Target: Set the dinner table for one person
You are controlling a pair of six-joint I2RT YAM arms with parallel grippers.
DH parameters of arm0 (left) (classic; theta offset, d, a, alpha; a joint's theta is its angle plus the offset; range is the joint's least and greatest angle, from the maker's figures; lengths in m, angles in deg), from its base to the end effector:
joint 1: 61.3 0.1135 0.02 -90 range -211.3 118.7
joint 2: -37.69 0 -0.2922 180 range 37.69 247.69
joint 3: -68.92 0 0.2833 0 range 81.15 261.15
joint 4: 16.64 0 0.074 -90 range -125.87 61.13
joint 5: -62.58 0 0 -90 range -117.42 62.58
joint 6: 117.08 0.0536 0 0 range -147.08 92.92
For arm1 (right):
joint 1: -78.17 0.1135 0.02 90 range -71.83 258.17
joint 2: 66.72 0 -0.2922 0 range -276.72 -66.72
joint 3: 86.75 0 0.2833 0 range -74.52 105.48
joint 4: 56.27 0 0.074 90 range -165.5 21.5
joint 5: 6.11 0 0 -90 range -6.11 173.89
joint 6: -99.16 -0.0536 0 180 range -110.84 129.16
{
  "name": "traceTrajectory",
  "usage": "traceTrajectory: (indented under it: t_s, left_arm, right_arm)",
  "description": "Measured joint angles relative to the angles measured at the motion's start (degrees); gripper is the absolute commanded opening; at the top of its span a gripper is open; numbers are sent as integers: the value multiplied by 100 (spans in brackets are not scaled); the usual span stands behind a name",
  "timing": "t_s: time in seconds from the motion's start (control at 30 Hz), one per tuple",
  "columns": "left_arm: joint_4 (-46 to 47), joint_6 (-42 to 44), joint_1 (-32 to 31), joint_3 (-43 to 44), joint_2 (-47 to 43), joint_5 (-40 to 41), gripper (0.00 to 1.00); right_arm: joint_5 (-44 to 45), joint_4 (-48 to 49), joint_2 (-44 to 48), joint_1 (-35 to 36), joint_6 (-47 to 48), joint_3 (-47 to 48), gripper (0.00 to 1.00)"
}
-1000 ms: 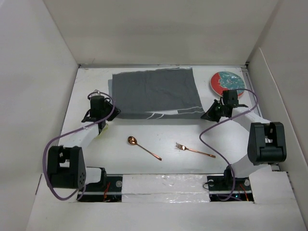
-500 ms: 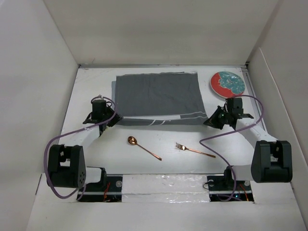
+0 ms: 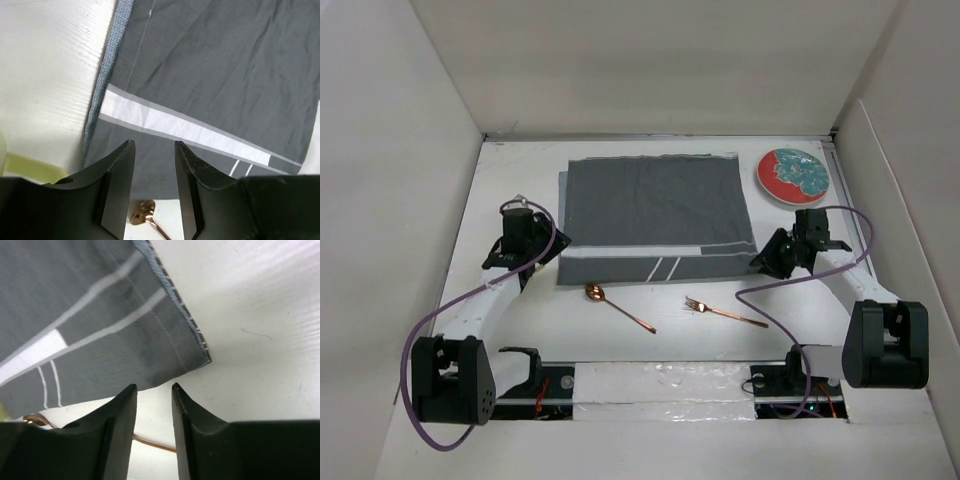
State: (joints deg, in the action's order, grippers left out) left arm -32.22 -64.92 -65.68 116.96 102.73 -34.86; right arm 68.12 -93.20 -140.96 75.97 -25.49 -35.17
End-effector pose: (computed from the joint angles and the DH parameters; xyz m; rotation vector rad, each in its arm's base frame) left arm 0.2734 -0.0279 0.2271 -0.5550 2.1168 -0.5641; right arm 0.2660 0.0044 0.1773 0.7441 2.5498 0.5545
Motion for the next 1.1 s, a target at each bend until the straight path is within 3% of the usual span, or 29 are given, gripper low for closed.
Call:
traceTrajectory:
  t_s: [0.07, 0.17, 0.2, 0.23, 0.27, 0.33, 0.43, 0.5, 0.53, 0.6, 0.7, 0.8, 1.1]
  left_arm:
    - [-133, 28, 0, 72, -151, -20, 33]
    - [-278, 109, 0, 382, -234, -90, 28]
    - [-295, 146, 0, 525, -225, -114, 25]
    - [-323, 192, 0, 675, -212, -140, 15]
    - [-354, 240, 0, 852, -177, -168, 10]
    - [-398, 380, 0, 1276, -42, -234, 0]
    - [-483, 643, -103, 2164, 409, -264, 0]
    - [-551, 824, -345, 2874, 789, -151, 0]
    - [-595, 911, -520, 3239, 968, -109, 0]
    - [-610, 1073, -942, 3919, 1309, -52, 0]
    - [-584, 1309, -1545, 4507, 1569, 57, 23]
    - [-601, 1432, -1919, 4505, 1565, 42, 32]
    - [-656, 1377, -1875, 3978, 1537, -9, 34]
  right_arm:
    - [55, -173, 129, 0, -9, 229, 54]
    - [103, -275, 223, 0, -61, 754, 58]
    - [114, -260, 223, -7, -94, 920, 51]
    - [144, -201, 221, -9, -140, 1056, 15]
    - [192, -136, 210, -20, -192, 1156, 0]
    - [275, 68, 103, -127, -431, 1300, 0]
    - [363, 396, -409, -439, -822, 1591, 0]
    - [520, 656, -901, -695, -1095, 1829, 13]
    - [621, 769, -1158, -850, -1272, 1956, 32]
    - [706, 988, -1606, -1139, -1556, 2138, 51]
    - [704, 1250, -2271, -1513, -1974, 2389, 65]
    - [695, 1414, -2863, -1768, -2367, 2588, 68]
    - [575, 1652, -4044, -1797, -3486, 3405, 60]
